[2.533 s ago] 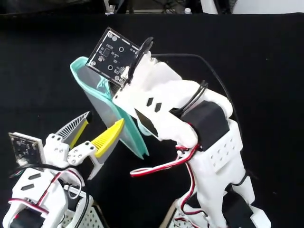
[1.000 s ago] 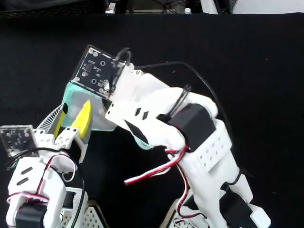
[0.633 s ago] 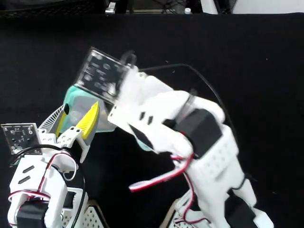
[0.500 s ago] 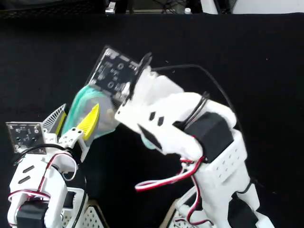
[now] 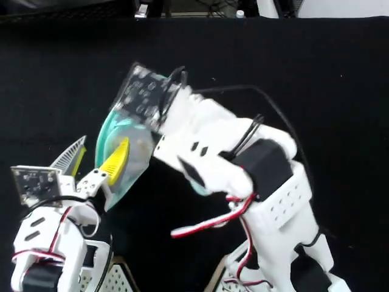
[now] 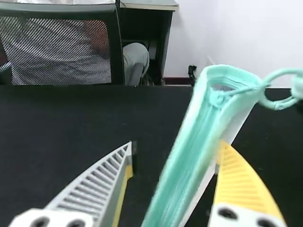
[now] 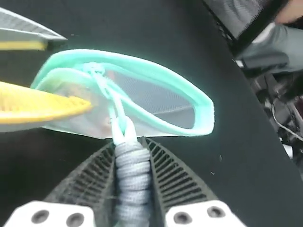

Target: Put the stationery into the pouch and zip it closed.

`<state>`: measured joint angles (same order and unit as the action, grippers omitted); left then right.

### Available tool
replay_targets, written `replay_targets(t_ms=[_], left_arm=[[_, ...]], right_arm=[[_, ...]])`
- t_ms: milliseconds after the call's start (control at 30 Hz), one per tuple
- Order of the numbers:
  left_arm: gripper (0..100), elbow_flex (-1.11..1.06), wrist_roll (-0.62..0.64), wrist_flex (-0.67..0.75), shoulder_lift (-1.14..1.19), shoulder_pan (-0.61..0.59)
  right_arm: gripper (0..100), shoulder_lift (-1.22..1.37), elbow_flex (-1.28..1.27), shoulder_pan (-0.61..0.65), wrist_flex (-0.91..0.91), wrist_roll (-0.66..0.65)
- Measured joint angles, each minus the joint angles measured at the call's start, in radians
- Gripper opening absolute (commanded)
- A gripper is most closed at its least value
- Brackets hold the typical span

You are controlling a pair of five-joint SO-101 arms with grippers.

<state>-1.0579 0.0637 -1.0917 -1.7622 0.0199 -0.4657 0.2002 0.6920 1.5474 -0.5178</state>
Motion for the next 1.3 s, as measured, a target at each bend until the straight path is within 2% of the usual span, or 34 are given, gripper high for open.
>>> replay_targets(t_ms=[167,333,400,500,567,767,867,1067,1200,1300], left_arm=[[29,-0.009,0.000,0.017,0.000,0.087],[28,-0.011,0.000,0.017,0.000,0.115],[23,-0.011,0.000,0.017,0.000,0.117],[8,-0.011,0.000,0.017,-0.006,0.123],[3,-0.011,-0.003,0.017,-0.008,0.124],[8,-0.011,-0.084,0.009,-0.008,0.133],[3,-0.011,-0.084,0.006,-0.008,0.133],[3,-0.011,-0.084,0.006,-0.008,0.133],[3,-0.011,-0.084,0.008,-0.008,0.133],[3,-0.011,-0.083,-0.003,-0.009,0.132]], right_arm=[[1.2,0.000,-0.003,0.051,0.000,0.000],[1.2,0.000,-0.005,0.052,0.025,0.000],[1.2,0.000,-0.005,0.052,0.028,0.000],[1.2,0.000,-0.005,0.052,0.028,0.000],[1.2,0.000,-0.005,0.052,0.020,0.000],[1.2,0.000,-0.009,-0.009,-0.028,0.000],[1.2,0.000,-0.009,-0.011,-0.028,0.000],[1.2,0.000,-0.011,-0.021,-0.058,0.000],[1.2,0.002,-0.011,-0.074,-0.110,0.000],[1.2,0.008,-0.009,-0.164,-0.149,0.002]])
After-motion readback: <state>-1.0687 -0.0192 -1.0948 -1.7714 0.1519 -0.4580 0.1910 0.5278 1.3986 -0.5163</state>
